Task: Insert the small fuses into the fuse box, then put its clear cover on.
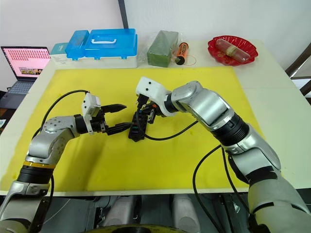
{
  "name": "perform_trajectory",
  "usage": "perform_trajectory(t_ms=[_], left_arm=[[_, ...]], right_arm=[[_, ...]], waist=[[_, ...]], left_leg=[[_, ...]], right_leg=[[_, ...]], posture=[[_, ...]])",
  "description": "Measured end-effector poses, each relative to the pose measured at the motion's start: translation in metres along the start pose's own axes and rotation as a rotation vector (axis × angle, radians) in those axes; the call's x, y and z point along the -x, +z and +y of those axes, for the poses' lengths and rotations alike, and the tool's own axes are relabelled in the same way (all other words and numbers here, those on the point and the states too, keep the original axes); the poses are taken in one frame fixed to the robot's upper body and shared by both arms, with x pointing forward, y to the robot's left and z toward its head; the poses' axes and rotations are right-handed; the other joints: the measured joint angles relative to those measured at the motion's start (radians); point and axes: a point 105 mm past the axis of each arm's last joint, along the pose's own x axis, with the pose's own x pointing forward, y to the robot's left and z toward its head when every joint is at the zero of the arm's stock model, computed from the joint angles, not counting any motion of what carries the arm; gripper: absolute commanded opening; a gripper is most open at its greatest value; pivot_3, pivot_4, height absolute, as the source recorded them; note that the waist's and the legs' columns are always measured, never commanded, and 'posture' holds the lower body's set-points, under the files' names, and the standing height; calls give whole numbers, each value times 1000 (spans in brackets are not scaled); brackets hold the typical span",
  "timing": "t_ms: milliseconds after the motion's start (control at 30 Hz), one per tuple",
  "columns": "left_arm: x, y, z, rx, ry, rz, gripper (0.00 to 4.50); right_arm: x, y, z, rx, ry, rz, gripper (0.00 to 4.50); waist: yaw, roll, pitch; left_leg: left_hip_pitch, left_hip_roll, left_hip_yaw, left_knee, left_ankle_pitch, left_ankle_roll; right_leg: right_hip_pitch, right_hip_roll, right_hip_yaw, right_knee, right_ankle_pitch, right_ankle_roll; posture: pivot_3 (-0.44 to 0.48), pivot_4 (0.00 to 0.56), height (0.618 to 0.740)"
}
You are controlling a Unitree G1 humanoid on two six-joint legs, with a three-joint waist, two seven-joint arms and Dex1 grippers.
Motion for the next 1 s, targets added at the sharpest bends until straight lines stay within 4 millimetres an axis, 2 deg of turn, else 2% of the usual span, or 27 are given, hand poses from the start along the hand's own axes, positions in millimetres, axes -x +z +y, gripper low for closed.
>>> perform_trajectory(t_ms=[1000], left_arm=[[-8,1,-3,-43,-25,2,4500]], right_arm=[[-13,-2,2,66,33,28,46]], waist=[[0,0,0]], left_leg=[[0,0,0,0,0,0]], right_leg=[[0,0,0,0,0,0]], posture=[[0,150,740]])
